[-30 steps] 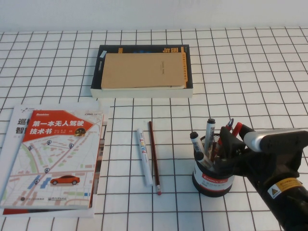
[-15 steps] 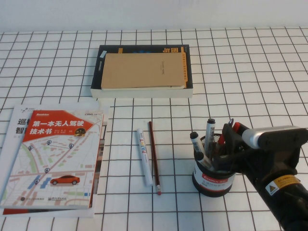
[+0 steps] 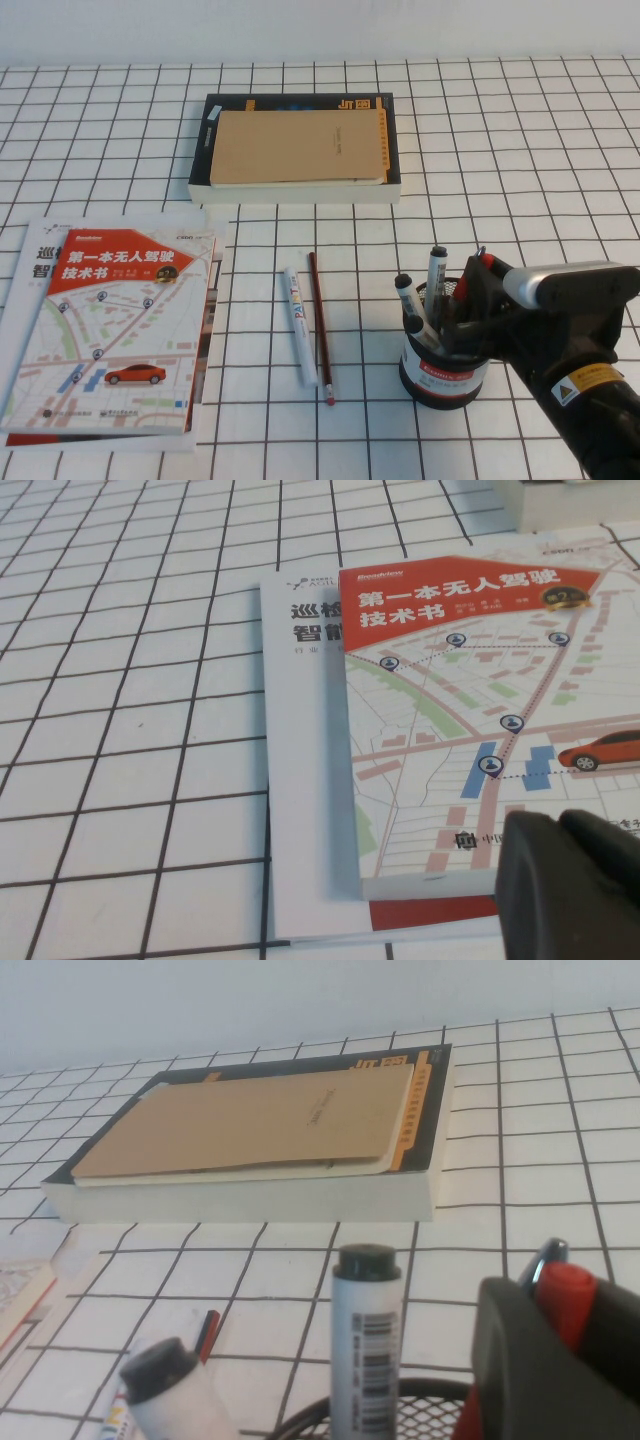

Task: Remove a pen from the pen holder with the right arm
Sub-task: 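Take a marker out of the pen holder and lay it on the table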

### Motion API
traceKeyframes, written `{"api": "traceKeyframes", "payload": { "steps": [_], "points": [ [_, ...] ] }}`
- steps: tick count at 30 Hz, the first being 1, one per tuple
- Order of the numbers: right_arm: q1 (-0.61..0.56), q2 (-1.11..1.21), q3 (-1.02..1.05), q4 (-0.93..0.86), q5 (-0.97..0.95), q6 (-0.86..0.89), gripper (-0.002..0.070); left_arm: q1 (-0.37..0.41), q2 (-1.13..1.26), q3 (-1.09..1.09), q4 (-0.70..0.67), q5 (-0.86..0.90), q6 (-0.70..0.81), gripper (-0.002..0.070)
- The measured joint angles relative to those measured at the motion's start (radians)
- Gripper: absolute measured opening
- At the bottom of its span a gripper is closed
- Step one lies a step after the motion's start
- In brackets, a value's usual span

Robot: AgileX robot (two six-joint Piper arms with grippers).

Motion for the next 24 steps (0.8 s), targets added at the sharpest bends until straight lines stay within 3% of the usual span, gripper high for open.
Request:
{"api": "traceKeyframes", "payload": {
  "steps": [14,19,24],
  "points": [
    [0.0,-0.129,0.0,0.0,0.054,-0.006,0.0065,0.0,0.0,0.0,0.0,0.0,0.0,-0.0004],
    [0.0,-0.261,0.0,0.014,0.147,-0.091,0.0065,0.0,0.0,0.0,0.0,0.0,0.0,-0.0004],
    [0.0,-0.423,-0.05,0.127,0.349,-0.301,0.0065,0.0,0.0,0.0,0.0,0.0,0.0,-0.0004]
  ]
}}
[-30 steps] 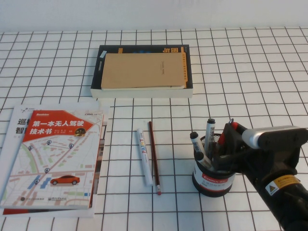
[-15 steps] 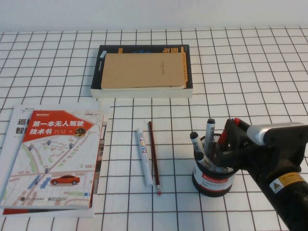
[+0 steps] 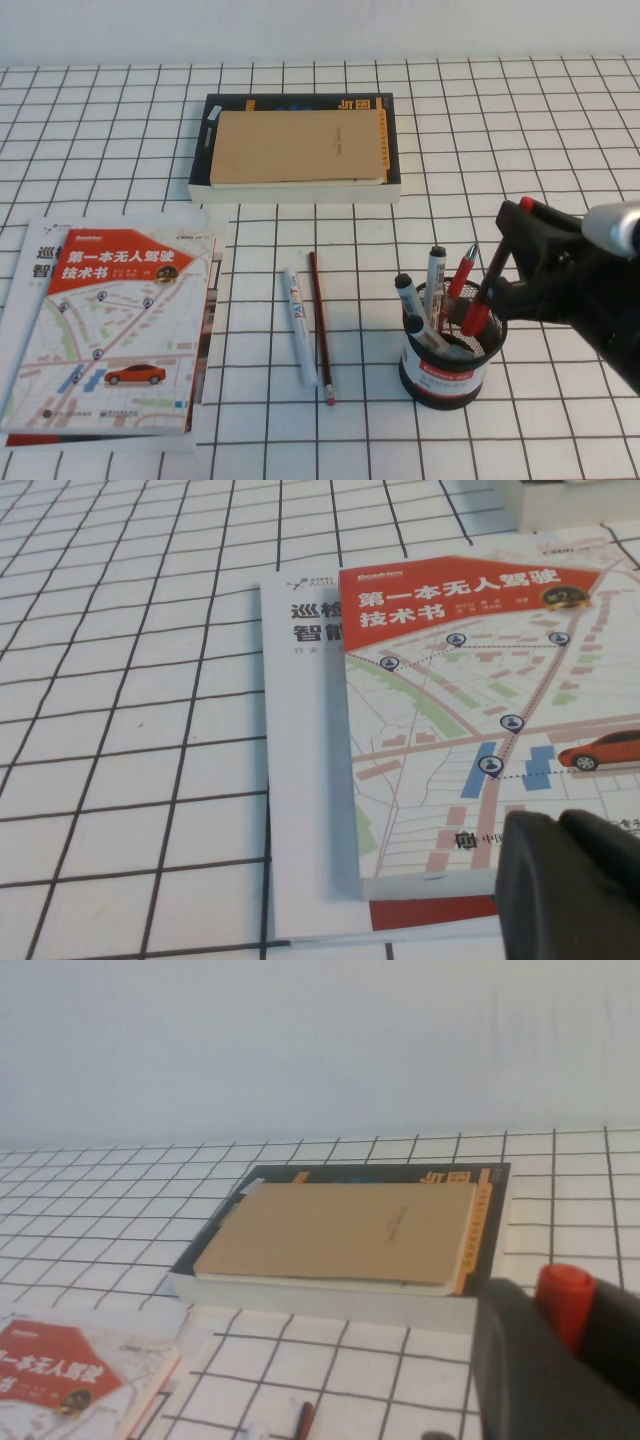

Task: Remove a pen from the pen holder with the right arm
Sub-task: 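Take a marker out of the pen holder and lay it on the table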

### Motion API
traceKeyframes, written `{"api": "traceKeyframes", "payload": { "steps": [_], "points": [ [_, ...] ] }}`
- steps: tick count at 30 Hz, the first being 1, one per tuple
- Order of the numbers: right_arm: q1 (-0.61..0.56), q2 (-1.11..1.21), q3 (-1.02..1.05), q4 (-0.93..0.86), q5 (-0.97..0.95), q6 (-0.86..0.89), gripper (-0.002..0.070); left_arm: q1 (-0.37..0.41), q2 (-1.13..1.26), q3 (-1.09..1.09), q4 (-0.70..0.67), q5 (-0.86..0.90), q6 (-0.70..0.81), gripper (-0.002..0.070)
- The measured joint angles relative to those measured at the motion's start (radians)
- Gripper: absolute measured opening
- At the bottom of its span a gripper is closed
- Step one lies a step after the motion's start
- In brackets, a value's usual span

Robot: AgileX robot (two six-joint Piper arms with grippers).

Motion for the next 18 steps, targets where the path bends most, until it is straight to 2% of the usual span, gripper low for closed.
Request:
{"api": "traceKeyframes", "payload": {
  "steps": [5,9,13,18],
  "points": [
    [0.0,-0.134,-0.109,0.146,0.2,-0.271,0.0065,0.0,0.0,0.0,0.0,0.0,0.0,-0.0004],
    [0.0,-0.186,-0.199,0.16,0.331,-0.36,0.0065,0.0,0.0,0.0,0.0,0.0,0.0,-0.0004],
    [-0.002,-0.18,-0.328,0.075,0.534,-0.332,0.0064,0.0,0.0,0.0,0.0,0.0,0.0,-0.0004],
    [-0.002,-0.066,-0.548,-0.147,0.846,-0.093,0.0064,0.0,0.0,0.0,0.0,0.0,0.0,-0.0004]
  ]
}}
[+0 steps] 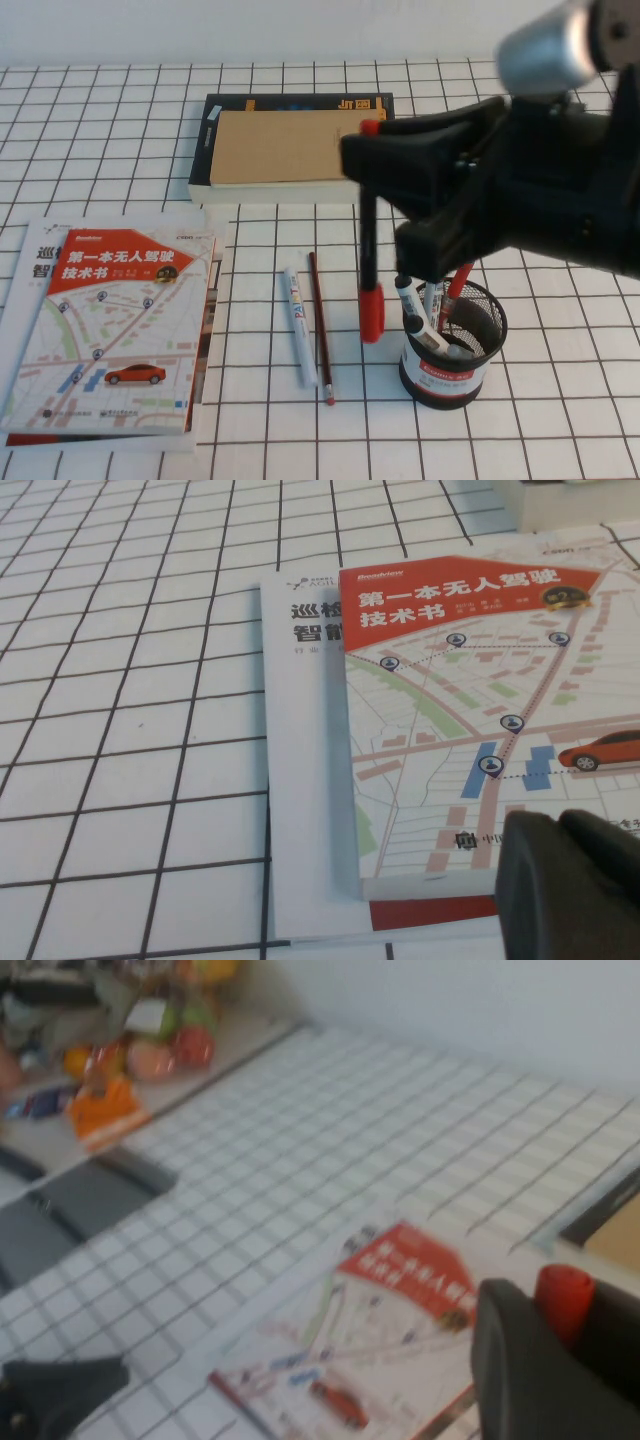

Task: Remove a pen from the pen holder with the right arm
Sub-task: 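Take a marker out of the pen holder and lay it on the table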

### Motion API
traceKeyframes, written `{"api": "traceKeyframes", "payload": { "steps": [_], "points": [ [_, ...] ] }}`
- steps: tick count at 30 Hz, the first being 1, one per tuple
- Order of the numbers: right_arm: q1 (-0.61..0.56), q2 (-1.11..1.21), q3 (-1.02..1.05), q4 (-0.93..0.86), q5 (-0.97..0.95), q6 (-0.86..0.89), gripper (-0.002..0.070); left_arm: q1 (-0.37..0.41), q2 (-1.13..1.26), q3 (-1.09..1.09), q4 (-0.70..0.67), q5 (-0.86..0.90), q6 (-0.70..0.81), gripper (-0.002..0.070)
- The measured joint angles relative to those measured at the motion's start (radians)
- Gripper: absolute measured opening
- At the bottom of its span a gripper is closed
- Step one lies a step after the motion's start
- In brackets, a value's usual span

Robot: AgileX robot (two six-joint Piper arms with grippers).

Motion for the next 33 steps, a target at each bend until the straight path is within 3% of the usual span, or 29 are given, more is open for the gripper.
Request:
{"api": "traceKeyframes", "payload": {
  "steps": [5,12,21,33],
  "points": [
    [0.0,0.204,-0.247,-0.16,0.382,0.265,0.0064,0.0,0.0,0.0,0.0,0.0,0.0,-0.0004],
    [0.0,0.501,-0.536,-0.29,0.685,0.515,0.0064,0.0,0.0,0.0,0.0,0.0,0.0,-0.0004],
    [-0.04,0.846,-0.806,-0.316,0.749,0.644,0.0064,0.0,0.0,0.0,0.0,0.0,0.0,-0.0004],
    [-0.116,1.17,-1.05,-0.293,0.819,0.673,0.0064,0.0,0.0,0.0,0.0,0.0,0.0,-0.0004]
  ]
}}
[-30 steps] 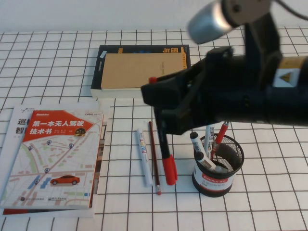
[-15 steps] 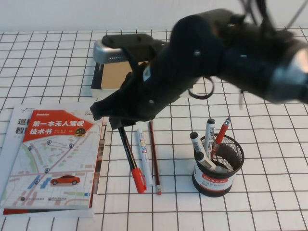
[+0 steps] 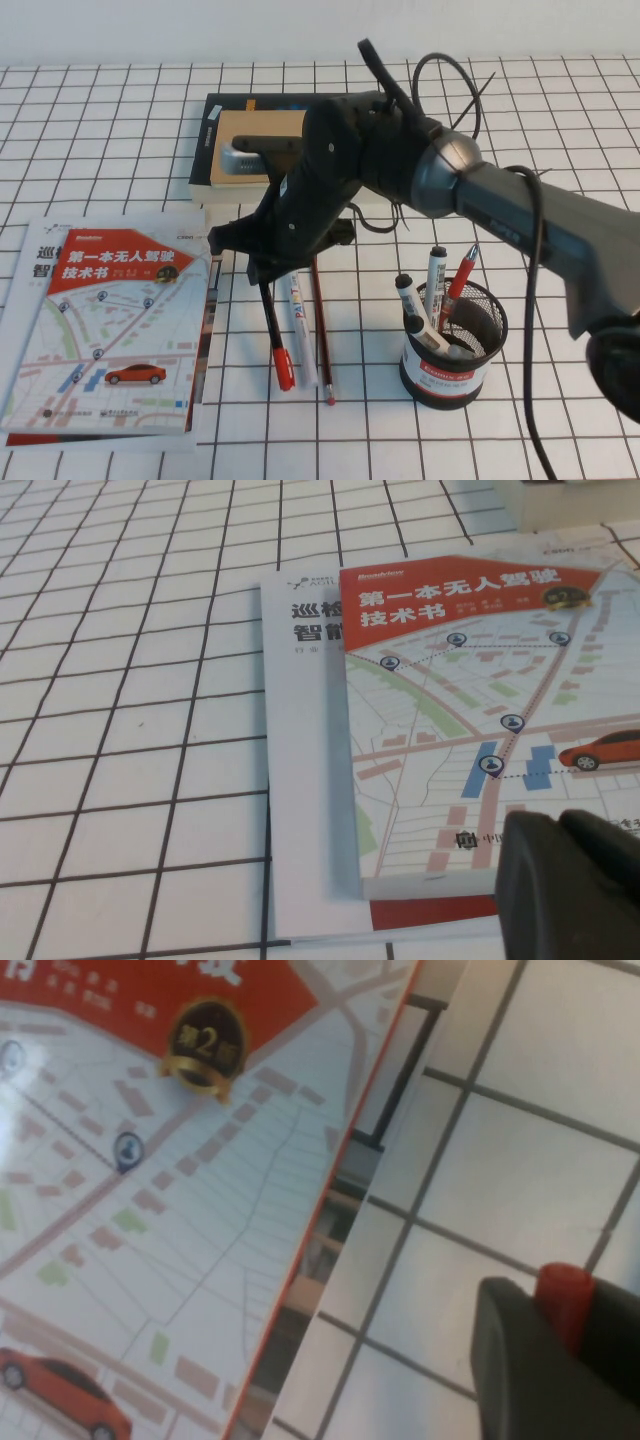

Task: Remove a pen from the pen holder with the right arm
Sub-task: 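Take a marker out of the pen holder and lay it on the table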

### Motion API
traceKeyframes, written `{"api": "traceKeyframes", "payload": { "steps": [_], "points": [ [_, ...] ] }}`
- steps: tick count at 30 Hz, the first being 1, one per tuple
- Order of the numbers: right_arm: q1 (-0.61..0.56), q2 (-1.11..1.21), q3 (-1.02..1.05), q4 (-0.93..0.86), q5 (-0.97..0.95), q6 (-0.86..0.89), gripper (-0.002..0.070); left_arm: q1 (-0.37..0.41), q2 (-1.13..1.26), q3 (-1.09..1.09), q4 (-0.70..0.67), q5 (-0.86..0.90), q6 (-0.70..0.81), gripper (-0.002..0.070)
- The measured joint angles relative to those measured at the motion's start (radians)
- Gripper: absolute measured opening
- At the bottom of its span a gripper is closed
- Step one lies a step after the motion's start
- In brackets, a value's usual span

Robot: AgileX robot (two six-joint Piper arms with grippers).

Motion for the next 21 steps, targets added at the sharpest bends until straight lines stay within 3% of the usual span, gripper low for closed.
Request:
{"api": "traceKeyframes", "payload": {
  "steps": [11,18,21],
  "points": [
    [-0.019,0.068,-0.037,0.002,0.029,0.002,0.0077,0.0,0.0,0.0,0.0,0.0,0.0,-0.0004],
    [-0.023,0.068,-0.043,-0.005,0.035,0.002,0.0242,0.0,0.0,0.0,0.0,0.0,0.0,-0.0004],
    [-0.023,0.064,-0.043,-0.021,0.037,0.002,0.0268,0.0,0.0,0.0,0.0,0.0,0.0,-0.0004]
  ]
}}
